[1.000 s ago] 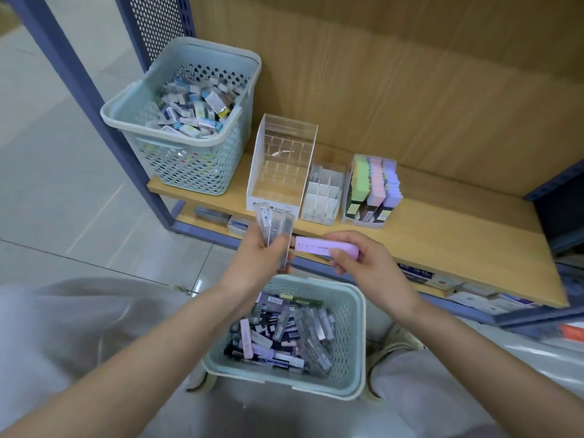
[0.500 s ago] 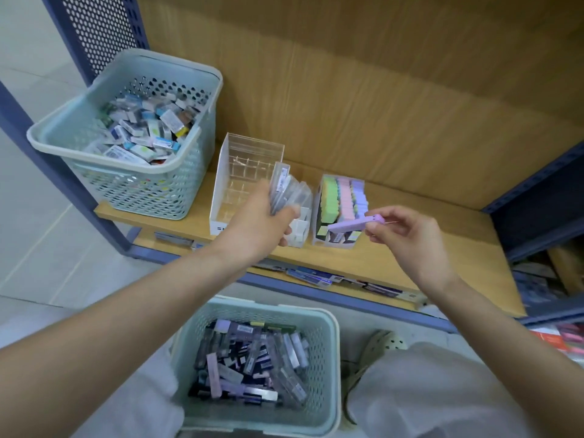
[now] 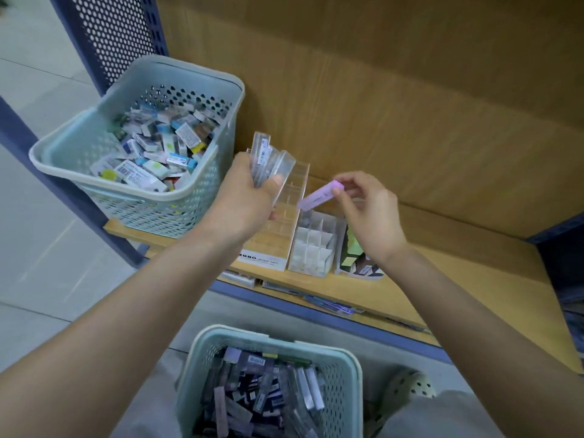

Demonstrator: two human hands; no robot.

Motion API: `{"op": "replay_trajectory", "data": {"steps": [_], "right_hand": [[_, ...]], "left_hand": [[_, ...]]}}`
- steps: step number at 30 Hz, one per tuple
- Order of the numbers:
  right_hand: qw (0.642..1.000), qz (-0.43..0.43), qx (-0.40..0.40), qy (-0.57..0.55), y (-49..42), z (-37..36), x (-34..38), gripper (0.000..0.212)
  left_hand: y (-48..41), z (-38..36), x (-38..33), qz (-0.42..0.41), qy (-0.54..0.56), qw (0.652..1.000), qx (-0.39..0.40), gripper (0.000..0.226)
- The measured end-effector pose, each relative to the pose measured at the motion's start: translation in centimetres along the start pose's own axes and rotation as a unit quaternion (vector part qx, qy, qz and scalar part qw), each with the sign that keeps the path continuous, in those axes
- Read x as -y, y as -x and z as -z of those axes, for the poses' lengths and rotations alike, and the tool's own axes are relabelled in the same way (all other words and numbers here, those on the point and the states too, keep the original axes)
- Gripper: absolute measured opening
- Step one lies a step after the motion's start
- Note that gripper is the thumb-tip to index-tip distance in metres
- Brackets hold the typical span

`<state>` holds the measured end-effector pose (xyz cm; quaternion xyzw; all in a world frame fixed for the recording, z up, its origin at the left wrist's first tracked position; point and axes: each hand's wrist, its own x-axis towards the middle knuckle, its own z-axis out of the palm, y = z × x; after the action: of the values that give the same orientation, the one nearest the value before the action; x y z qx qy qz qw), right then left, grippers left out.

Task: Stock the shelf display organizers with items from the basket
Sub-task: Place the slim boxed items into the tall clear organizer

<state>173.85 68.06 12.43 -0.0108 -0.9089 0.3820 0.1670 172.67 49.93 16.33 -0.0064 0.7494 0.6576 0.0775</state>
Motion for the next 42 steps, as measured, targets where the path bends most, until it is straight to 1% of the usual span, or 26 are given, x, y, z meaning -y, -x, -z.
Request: {"op": "replay_trajectory", "data": {"steps": [4, 8, 10, 16, 21, 29, 31, 33, 35, 37, 38, 39, 41, 42], "right_hand": [[1.0, 0.016, 0.0, -0.002, -2.6, -2.5, 0.8, 0.015], [0.999, 0.047, -0.004, 0.015, -5.4, -4.7, 1.2, 0.014], [0.998, 0.055, 0.0, 0.008, -6.6, -5.8, 1.3, 0.013], [0.997, 0.062, 0.04, 0.015, -8.8, -9.4, 2.2, 0.012], [0.991, 0.043, 0.106, 0.065, -9.8, -11.6, 1.9, 0.02], [0.982, 0.005, 0.146, 0.116, -12.1, -12.7, 2.5, 0.018], [0.977, 0.006, 0.151, 0.151, -12.5, -12.8, 2.6, 0.017], [0.969, 0.023, 0.142, 0.201, -12.5, -12.8, 2.8, 0.017], [0.964, 0.035, 0.132, 0.226, -12.4, -12.7, 2.9, 0.018], [0.959, 0.039, 0.133, 0.247, -11.7, -12.5, 3.6, 0.024], [0.964, 0.043, 0.121, 0.234, -11.2, -12.4, 4.2, 0.028], [0.976, 0.048, 0.095, 0.192, -10.6, -12.2, 4.9, 0.03], [0.997, 0.042, 0.044, 0.043, -9.0, -11.3, 7.3, 0.026], [0.998, 0.03, 0.046, -0.042, -8.1, -10.6, 8.6, 0.024]], "left_hand": [[-1.2, 1.7, -0.2, 0.0, -0.002, 0.999, -0.033, 0.004], [-2.1, 3.3, -0.4, -0.031, 0.003, 0.998, -0.058, 0.005], [-2.4, 4.2, -0.5, -0.034, 0.005, 0.997, -0.068, 0.006], [-2.8, 6.3, -0.5, -0.023, 0.033, 0.995, -0.093, 0.013], [-2.4, 7.0, -0.4, -0.029, 0.039, 0.995, -0.089, 0.011], [-2.2, 8.0, -0.3, -0.028, 0.049, 0.994, -0.099, 0.012], [-2.2, 8.3, -0.2, -0.024, 0.044, 0.994, -0.1, 0.013], [-2.1, 8.6, -0.1, -0.019, 0.045, 0.994, -0.098, 0.012], [-2.1, 8.6, 0.0, -0.015, 0.048, 0.994, -0.098, 0.013], [-2.1, 8.6, 0.1, -0.009, 0.053, 0.994, -0.096, 0.014], [-2.1, 8.6, 0.1, -0.004, 0.056, 0.994, -0.094, 0.015], [-2.1, 8.6, 0.1, 0.0, 0.059, 0.994, -0.09, 0.015], [-2.1, 8.6, 0.0, 0.005, 0.059, 0.995, -0.083, 0.016], [-2.0, 8.6, 0.0, 0.006, 0.057, 0.995, -0.08, 0.016]]}}
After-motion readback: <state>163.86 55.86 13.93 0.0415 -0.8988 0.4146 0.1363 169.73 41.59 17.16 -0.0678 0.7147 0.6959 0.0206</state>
